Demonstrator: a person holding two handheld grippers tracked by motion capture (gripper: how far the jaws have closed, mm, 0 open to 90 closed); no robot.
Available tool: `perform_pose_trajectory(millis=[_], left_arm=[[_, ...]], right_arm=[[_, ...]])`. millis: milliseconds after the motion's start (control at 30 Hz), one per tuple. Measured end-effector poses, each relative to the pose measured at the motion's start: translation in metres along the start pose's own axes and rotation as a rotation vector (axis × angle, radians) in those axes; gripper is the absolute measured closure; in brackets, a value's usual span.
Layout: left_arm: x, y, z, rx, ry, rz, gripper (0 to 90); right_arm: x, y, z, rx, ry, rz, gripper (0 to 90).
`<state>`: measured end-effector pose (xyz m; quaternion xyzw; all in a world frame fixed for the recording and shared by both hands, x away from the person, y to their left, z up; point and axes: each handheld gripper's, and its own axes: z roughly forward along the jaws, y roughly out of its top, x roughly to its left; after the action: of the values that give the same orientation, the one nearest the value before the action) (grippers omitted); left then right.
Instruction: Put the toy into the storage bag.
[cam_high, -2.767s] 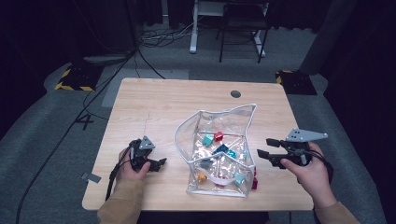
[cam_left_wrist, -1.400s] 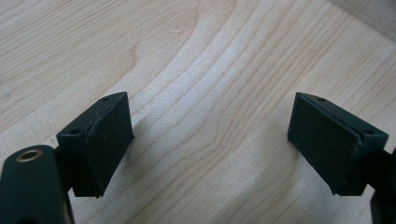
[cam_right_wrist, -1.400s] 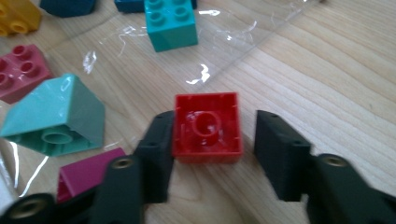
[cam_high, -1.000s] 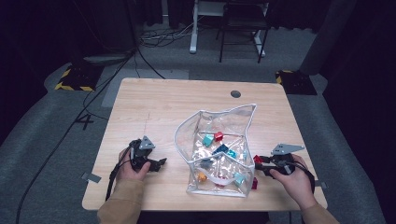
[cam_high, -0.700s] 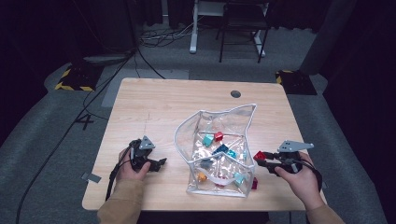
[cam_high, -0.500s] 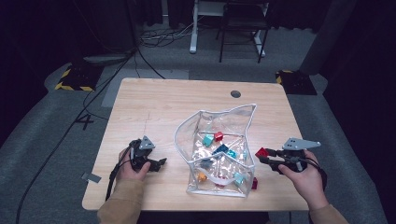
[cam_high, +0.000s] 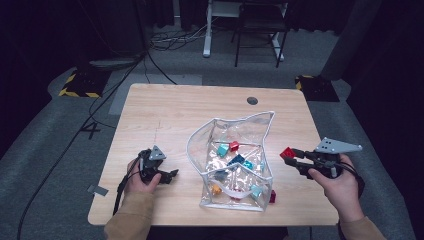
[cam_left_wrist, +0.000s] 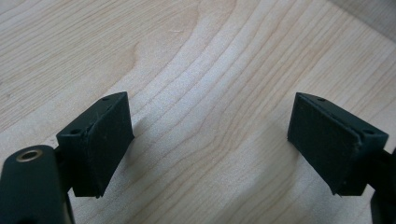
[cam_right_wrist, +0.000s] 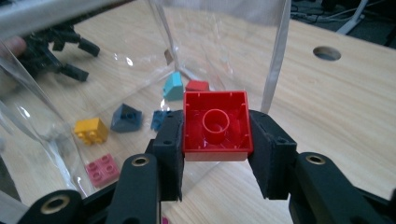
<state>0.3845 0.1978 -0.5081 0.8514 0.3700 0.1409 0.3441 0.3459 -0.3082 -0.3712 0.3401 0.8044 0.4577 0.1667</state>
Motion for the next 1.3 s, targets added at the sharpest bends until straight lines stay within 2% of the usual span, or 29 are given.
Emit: perform_pose_trajectory(millis=[400, 733, 967, 1300], left_arm=[[0.000, 0.000, 0.000, 0.000, -0.001, -0.002, 14.4], [0.000, 0.000, 0.000, 0.002, -0.003, -0.004, 14.6], [0.000, 0.000, -0.001, 0.002, -0.003, -0.003, 14.8], [0.000, 0.000, -0.001, 0.003, -0.004, -0.006, 14.9]], right_arm=[[0.004, 0.030, -0.019, -0.082, 0.007, -0.012, 59.4], [0.014, 0.059, -0.026, -0.135, 0.021, -0.061, 59.4], [0.026, 0.077, -0.015, -0.139, 0.062, -0.090, 59.4], [0.044, 0.104, 0.015, -0.115, 0.134, -0.137, 59.4]])
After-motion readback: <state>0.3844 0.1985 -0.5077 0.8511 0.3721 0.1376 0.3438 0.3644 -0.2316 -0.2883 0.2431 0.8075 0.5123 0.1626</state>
